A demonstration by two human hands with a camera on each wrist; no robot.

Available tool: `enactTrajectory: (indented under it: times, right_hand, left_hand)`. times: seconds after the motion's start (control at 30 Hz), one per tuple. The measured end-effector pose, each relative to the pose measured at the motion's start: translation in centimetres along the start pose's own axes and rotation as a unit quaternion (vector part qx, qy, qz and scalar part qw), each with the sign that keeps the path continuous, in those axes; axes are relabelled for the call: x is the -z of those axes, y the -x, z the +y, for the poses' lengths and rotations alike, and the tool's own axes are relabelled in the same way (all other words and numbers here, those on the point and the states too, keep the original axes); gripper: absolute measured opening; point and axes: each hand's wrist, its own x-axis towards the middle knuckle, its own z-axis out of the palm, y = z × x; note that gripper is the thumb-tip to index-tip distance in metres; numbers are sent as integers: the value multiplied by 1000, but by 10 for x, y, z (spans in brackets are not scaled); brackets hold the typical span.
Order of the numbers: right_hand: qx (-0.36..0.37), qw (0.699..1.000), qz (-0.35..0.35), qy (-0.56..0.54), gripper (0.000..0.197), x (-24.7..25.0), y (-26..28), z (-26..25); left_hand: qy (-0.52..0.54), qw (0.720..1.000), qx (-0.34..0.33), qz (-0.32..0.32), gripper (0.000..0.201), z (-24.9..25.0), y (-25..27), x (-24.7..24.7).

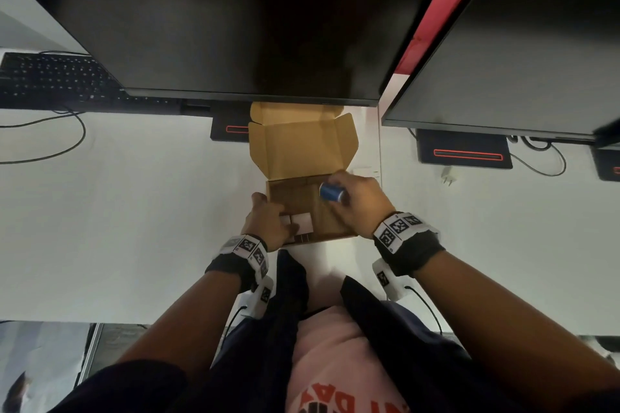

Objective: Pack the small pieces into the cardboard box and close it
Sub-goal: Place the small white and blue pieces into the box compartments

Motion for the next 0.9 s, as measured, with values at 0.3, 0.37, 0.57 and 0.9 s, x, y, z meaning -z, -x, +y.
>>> enactTrajectory:
  times: [0.3, 0.37, 0.57, 0.9]
  right_hand:
    - [-25, 939, -266, 215, 11, -31, -21, -21]
    - [-34, 929, -297, 218, 10, -35, -26, -22]
    - [-9, 960, -223, 171, 44, -55, -33, -4]
    - [-26, 965, -182, 189, 15, -58, -21, 4]
  left_hand:
    - [-15, 1000, -7, 1, 44, 0, 3, 1]
    - [-14, 1000, -6, 2, 43, 1, 3, 1]
    - [-17, 1000, -7, -2, 42, 3, 5, 3]
    - [-10, 1000, -17, -1, 35, 2, 5, 3]
